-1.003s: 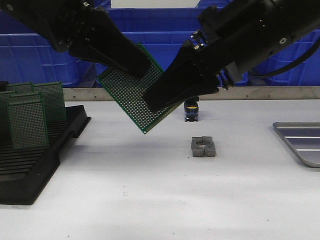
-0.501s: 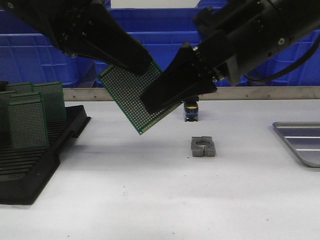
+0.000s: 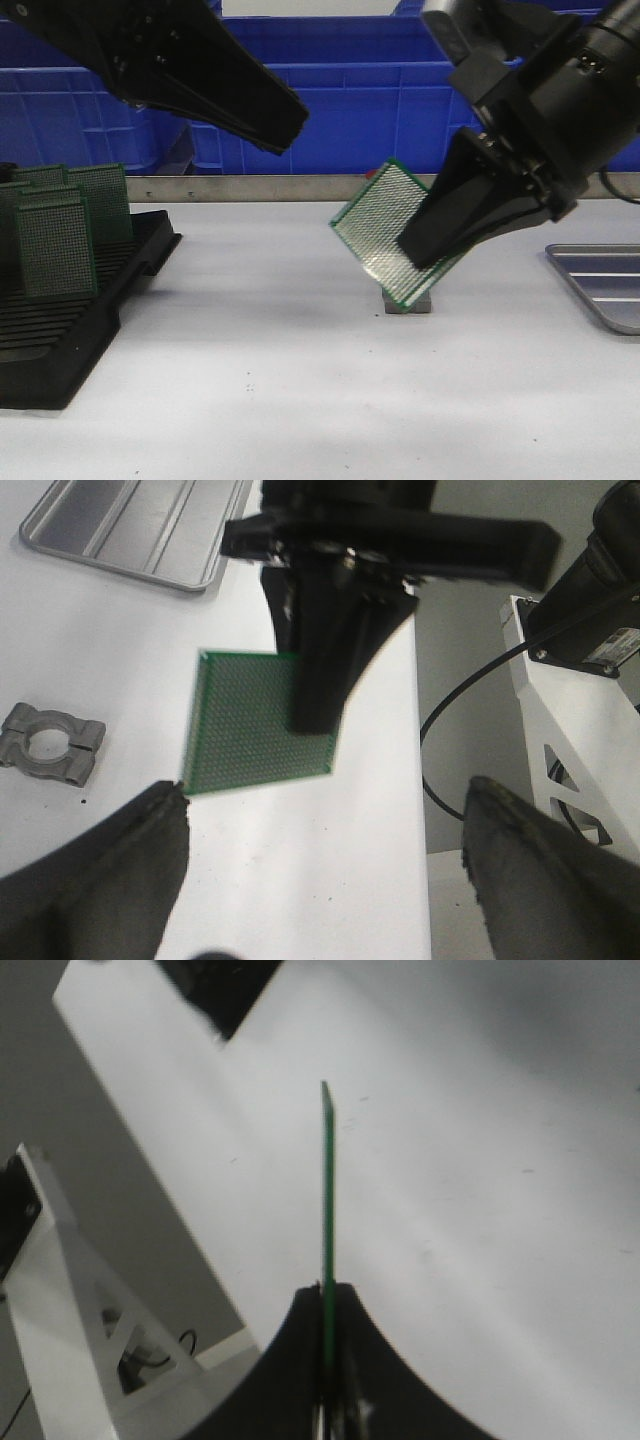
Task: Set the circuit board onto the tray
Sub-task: 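Open the left gripper, releasing the board to the right gripper, then carry the board with the right gripper and lower it onto the silver tray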
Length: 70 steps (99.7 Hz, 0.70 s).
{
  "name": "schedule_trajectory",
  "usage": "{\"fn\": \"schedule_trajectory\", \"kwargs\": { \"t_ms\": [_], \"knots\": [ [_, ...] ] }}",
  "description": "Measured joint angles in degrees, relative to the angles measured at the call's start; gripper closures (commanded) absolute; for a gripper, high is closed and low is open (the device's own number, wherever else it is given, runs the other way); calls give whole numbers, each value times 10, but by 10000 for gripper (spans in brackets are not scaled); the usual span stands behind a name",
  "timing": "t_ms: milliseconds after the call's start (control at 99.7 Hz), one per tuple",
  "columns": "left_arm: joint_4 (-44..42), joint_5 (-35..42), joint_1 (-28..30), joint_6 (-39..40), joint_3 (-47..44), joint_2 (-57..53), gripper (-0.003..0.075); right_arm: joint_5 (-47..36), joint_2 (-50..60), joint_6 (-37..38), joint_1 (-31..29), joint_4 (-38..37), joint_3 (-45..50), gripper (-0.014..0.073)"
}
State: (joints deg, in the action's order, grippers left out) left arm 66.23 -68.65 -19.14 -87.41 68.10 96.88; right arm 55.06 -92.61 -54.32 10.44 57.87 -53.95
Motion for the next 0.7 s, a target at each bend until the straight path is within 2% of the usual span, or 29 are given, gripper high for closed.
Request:
{"fn": "schedule_trajectory", "kwargs": {
  "t_ms": [160, 401, 702],
  "knots": [
    [0, 0, 0, 0, 0, 0, 186, -66, 0, 33, -83, -1, 0, 662],
    [0, 0, 0, 0, 0, 0, 186, -178, -1, 39, -178, -1, 0, 662],
    [0, 0, 0, 0, 0, 0, 187, -200, -45, 39, -233, -1, 0, 662]
  ]
}}
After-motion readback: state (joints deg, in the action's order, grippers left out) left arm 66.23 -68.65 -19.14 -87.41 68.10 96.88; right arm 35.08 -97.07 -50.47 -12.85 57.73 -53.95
